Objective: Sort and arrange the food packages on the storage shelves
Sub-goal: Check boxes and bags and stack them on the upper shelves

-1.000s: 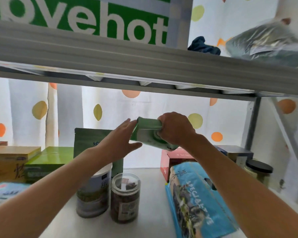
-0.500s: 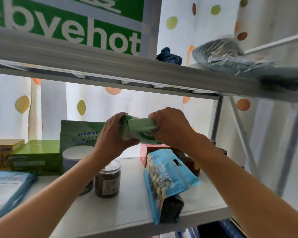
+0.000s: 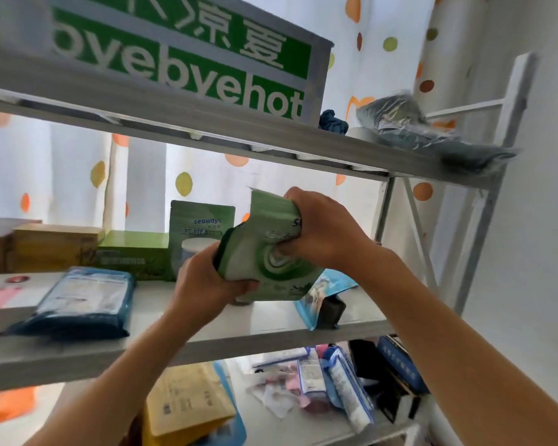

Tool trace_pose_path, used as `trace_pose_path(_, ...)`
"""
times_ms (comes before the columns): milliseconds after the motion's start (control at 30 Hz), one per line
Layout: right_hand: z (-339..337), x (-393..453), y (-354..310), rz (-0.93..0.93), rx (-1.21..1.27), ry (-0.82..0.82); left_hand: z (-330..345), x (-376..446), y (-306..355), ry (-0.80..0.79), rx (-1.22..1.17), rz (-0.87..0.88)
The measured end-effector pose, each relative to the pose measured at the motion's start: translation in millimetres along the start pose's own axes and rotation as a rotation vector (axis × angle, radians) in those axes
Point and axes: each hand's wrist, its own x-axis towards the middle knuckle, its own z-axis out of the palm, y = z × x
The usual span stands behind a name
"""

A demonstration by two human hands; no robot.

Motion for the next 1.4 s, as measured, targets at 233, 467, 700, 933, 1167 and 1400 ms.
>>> trace_pose_path(233, 27.4, -47.7, -44.5, 0.135, 0.064, 0.182, -41.2, -80.7, 0.0, -0.032, -0.264, -0.174)
trace_pose_path(467, 54.6, -126.0, -82.9, 0.685, 0.878, 0.161, -69.8, -139.7, 35.6, 0.017, -0.616, -0.353)
trace_pose_path(700, 74.8, -209.2, -110.6, 0.805, 1.428, 0.17, -77.5, -194.7, 52.6, -0.112, -0.667, -0.483)
trace_pose_path(933, 92.5, -289.5, -136.3, 0.93, 1.403, 0.237, -48.8, -267.7, 46.7, -0.125, -0.696, -0.597)
trace_pose_path(1167, 83.3, -317.1, -145.5, 0.929, 1.339, 0.228, -35.3, -305.7, 44.5, -0.082, -0.681, -0.625)
trace_pose_path(1400, 87.8, -341.1, -154.9, 0.949, 1.296, 0.205, -32.4, -335.8, 44.1, -0.049, -0.673, -0.629)
